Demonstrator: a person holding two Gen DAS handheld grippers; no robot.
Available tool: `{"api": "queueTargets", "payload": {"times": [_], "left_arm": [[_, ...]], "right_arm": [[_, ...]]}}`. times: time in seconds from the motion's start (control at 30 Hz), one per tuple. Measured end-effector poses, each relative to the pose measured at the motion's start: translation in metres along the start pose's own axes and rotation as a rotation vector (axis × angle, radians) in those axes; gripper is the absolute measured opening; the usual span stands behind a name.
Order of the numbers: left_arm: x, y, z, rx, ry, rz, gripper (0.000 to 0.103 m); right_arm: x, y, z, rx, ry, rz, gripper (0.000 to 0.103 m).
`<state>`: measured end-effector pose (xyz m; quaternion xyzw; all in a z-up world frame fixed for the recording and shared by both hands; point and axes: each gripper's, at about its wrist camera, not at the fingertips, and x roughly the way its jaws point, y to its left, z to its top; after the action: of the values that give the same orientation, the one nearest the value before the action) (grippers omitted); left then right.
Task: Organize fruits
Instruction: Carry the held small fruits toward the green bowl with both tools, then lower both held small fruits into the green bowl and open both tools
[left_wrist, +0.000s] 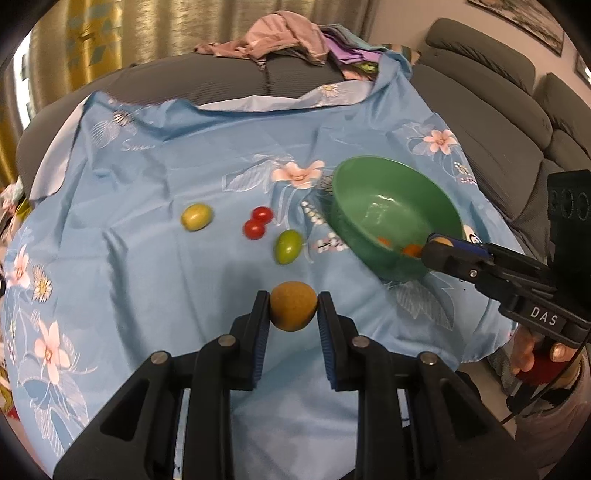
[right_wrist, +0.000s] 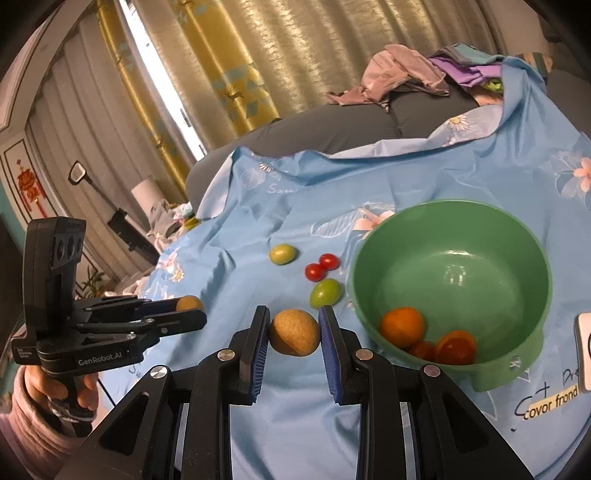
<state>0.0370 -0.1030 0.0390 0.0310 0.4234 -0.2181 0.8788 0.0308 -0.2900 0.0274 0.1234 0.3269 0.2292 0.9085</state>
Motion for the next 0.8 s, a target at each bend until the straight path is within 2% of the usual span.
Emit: {"api": "queueTargets", "payload": {"times": [0.37, 0.8], "left_arm": [[0.036, -0.05, 0.037, 0.13, 0.028, -0.076, 0.026], [0.086, -0.083, 0.068, 0.152, 0.09, -0.169, 0.026]], "right_arm": [[-0.013, -0.042, 0.002, 0.079, -0.028, -0.062, 0.029], [-0.032, -0.096, 0.001, 0.173, -0.075, -0.198, 0.029]]}}
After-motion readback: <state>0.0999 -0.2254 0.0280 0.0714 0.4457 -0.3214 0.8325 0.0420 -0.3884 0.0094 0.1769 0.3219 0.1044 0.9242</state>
